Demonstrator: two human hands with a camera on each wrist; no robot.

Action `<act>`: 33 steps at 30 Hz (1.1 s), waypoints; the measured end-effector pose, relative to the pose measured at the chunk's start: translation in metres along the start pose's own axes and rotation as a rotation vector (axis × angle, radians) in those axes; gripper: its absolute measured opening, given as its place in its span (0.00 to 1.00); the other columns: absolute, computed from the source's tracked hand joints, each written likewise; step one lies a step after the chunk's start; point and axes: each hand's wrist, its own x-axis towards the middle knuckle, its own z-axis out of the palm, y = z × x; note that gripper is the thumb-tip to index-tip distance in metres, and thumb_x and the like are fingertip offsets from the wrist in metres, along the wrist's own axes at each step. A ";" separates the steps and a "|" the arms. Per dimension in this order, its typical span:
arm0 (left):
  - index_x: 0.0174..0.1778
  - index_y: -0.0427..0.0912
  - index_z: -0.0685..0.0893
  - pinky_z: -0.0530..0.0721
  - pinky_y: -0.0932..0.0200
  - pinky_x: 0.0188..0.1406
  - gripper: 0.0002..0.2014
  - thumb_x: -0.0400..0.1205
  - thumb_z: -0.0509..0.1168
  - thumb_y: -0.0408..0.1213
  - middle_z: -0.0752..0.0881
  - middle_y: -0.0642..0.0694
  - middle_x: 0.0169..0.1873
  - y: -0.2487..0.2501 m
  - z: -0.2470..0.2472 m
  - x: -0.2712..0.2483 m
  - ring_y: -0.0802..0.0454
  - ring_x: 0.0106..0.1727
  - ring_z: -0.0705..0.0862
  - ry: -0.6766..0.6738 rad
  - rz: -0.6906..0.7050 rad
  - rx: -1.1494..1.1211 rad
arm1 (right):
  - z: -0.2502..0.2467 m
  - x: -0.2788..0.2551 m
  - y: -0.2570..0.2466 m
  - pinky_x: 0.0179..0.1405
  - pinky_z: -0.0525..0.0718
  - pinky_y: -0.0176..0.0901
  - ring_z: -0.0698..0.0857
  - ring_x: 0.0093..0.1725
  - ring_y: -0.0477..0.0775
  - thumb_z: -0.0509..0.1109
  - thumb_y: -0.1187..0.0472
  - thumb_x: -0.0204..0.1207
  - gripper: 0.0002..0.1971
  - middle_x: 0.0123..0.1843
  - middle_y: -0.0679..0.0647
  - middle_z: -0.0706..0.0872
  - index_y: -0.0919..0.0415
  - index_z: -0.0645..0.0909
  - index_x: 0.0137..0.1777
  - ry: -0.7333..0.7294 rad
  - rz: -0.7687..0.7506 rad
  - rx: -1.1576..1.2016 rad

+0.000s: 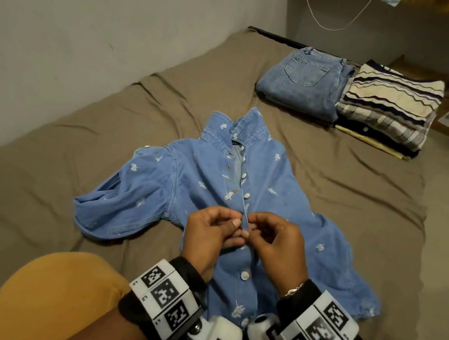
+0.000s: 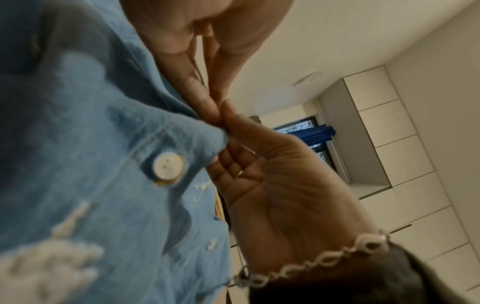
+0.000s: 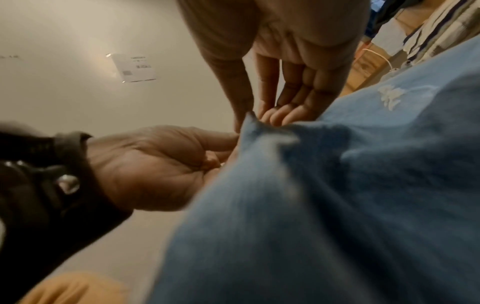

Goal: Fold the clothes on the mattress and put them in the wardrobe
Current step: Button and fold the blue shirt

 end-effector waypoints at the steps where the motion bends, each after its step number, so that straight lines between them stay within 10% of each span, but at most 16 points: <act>1: 0.37 0.35 0.81 0.85 0.67 0.26 0.10 0.80 0.60 0.19 0.85 0.48 0.20 0.000 0.000 0.000 0.59 0.23 0.84 0.002 -0.008 0.003 | 0.000 0.000 0.001 0.39 0.81 0.27 0.83 0.35 0.40 0.75 0.76 0.66 0.13 0.32 0.46 0.84 0.56 0.83 0.40 0.032 -0.032 -0.057; 11: 0.38 0.32 0.82 0.84 0.66 0.24 0.09 0.78 0.61 0.17 0.84 0.45 0.24 -0.008 0.000 0.001 0.57 0.24 0.84 0.024 -0.099 -0.071 | 0.001 0.001 0.009 0.45 0.84 0.42 0.85 0.36 0.44 0.71 0.78 0.69 0.19 0.33 0.47 0.86 0.49 0.81 0.33 0.110 0.035 -0.008; 15: 0.38 0.32 0.81 0.84 0.67 0.23 0.09 0.79 0.61 0.17 0.83 0.42 0.26 -0.010 -0.002 0.001 0.56 0.23 0.84 0.057 -0.098 -0.092 | 0.003 -0.004 0.008 0.42 0.82 0.33 0.84 0.37 0.37 0.73 0.73 0.69 0.10 0.33 0.41 0.85 0.56 0.86 0.38 0.095 -0.032 -0.121; 20: 0.37 0.32 0.82 0.83 0.68 0.24 0.10 0.79 0.60 0.17 0.84 0.42 0.25 -0.009 0.001 0.001 0.57 0.23 0.84 0.032 -0.051 -0.075 | 0.002 -0.003 0.012 0.44 0.84 0.43 0.87 0.40 0.50 0.73 0.61 0.67 0.08 0.39 0.55 0.90 0.63 0.88 0.45 0.072 -0.080 -0.214; 33: 0.40 0.31 0.81 0.86 0.66 0.28 0.07 0.77 0.62 0.17 0.85 0.40 0.30 -0.013 0.000 0.002 0.56 0.26 0.85 -0.012 -0.032 -0.059 | 0.001 0.003 0.018 0.47 0.84 0.50 0.85 0.38 0.53 0.71 0.76 0.70 0.19 0.33 0.52 0.86 0.48 0.80 0.32 0.114 0.080 -0.002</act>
